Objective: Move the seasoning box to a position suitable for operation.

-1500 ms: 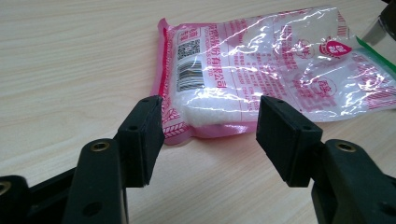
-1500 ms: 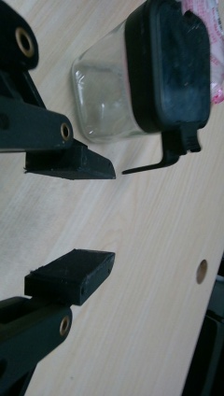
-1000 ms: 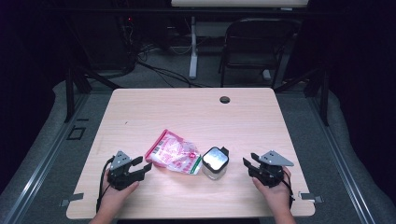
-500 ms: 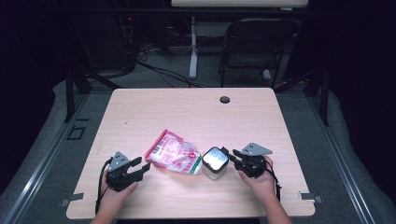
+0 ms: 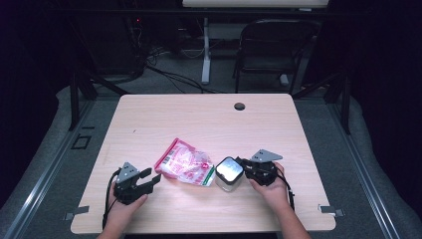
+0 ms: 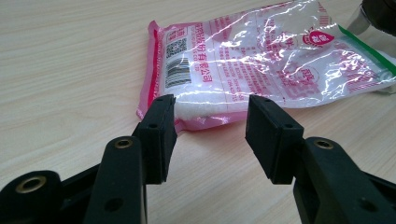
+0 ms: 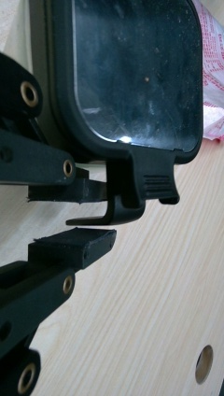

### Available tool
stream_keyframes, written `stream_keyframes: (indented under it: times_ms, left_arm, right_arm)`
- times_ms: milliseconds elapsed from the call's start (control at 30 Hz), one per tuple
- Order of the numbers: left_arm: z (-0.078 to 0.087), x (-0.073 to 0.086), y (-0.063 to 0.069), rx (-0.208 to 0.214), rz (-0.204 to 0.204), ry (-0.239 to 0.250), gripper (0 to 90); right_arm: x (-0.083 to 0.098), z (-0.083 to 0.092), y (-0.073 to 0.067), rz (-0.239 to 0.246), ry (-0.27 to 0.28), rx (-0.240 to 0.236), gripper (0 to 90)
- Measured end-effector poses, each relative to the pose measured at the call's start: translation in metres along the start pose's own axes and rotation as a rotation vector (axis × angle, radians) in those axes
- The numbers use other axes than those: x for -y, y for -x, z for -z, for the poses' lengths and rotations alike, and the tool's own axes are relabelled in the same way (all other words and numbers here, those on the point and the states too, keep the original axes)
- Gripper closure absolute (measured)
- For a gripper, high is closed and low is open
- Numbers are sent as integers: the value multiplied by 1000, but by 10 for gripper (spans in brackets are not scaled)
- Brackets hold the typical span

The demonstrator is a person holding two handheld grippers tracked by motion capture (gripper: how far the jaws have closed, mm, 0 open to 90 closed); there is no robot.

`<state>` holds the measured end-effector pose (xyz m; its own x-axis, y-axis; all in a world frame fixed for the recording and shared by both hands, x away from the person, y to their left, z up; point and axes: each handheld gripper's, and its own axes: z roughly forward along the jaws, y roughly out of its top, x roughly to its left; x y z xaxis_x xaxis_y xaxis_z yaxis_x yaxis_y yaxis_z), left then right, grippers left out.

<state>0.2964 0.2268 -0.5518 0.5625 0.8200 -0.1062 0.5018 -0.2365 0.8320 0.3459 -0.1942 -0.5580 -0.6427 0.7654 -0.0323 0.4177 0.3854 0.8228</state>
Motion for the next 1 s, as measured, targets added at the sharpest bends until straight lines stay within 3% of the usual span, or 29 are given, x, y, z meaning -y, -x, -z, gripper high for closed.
stream_keyframes:
  times_ms: [233, 500, 767, 1000]
  left_arm:
    - [0, 0, 0, -4, -9, -6, 523]
    - [-1, 0, 2, -3, -7, -2, 522]
    - [-1, 0, 4, 0, -18, 1, 522]
    - [-3, 0, 10, 12, -33, -1, 523]
  right_arm:
    - [-3, -4, -4, 24, -5, 10, 840]
    - [-1, -1, -6, 46, -8, 22, 851]
    - [0, 4, -10, 40, -24, 40, 856]
    - [2, 11, -19, 28, -54, 84, 860]
